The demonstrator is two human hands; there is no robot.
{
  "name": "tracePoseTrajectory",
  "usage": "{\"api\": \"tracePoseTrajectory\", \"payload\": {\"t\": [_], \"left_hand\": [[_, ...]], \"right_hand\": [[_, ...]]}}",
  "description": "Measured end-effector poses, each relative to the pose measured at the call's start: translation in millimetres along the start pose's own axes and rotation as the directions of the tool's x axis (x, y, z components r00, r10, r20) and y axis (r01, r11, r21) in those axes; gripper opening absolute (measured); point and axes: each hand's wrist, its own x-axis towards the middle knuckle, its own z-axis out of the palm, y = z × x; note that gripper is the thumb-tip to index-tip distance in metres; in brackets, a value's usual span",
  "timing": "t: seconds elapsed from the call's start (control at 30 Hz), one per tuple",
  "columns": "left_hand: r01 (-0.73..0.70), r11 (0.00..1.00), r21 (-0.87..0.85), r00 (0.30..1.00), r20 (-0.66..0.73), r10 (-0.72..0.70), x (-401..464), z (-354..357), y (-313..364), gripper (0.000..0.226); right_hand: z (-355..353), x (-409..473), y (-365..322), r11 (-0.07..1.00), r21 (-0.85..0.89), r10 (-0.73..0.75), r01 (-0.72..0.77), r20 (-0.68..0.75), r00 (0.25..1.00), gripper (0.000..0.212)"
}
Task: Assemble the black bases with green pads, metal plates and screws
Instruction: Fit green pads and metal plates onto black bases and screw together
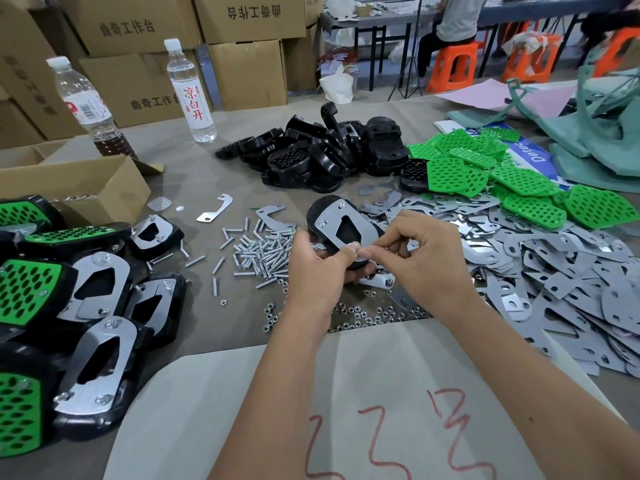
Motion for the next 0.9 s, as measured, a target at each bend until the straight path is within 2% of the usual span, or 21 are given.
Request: {"api": "tracePoseTrajectory", "payload": {"t": [0.07, 0.23, 0.33, 0.5, 0.57, 0.67, 0.9], "left_hand": [[0.002, 1.0, -0.011, 1.0, -0.008, -0.002, 0.7, -0.5, -0.6, 0.029], [0.011, 0.997, -0.073, 1.0, -0.019, -0.012, 3.4, -0.9, -0.1, 0.029], [0.014, 0.996, -0.089, 1.0, -0.02, -0.016, 4.1, -1.3, -1.1, 0.031], [-0.044, 0.99, -0.138, 0.993, -0.113, 0.028, 6.7, -2.8, -3.3, 0.028], [-0.089, 0.986, -0.143, 0.98, -0.188, 0.061, 8.5, -5.1, -2.4, 0.028], [-0.129, 0.975, -0.181, 0.962, -0.26, 0.079, 10.0, -7.8, -0.5, 0.031], [-0.136, 0.975, -0.176, 0.96, -0.267, 0.085, 10.6, -7.3, -0.6, 0.031]], "right_hand": [[-1.0, -0.7, -1.0, 1.0, 0.018, 0.019, -0.019, 0.002, 1.0, 0.024], [-3.3, -1.7, 0.6, 0.999, 0.043, -0.005, 0.001, 0.093, 0.996, 0.013], [-1.4, -2.8, 2.2, 0.994, 0.096, 0.039, -0.049, 0.103, 0.994, 0.012], [-4.1, -0.9, -1.0, 1.0, 0.02, -0.005, 0.003, 0.095, 0.995, 0.006], [-11.3, 2.1, -0.1, 0.997, -0.067, -0.028, 0.046, 0.249, 0.968, 0.011], [-14.8, 2.9, -1.1, 0.96, -0.247, 0.024, 0.129, 0.533, 0.846, 0.015], [-13.8, 4.9, -5.1, 0.951, -0.291, 0.099, 0.109, 0.616, 0.781, 0.01]]}}
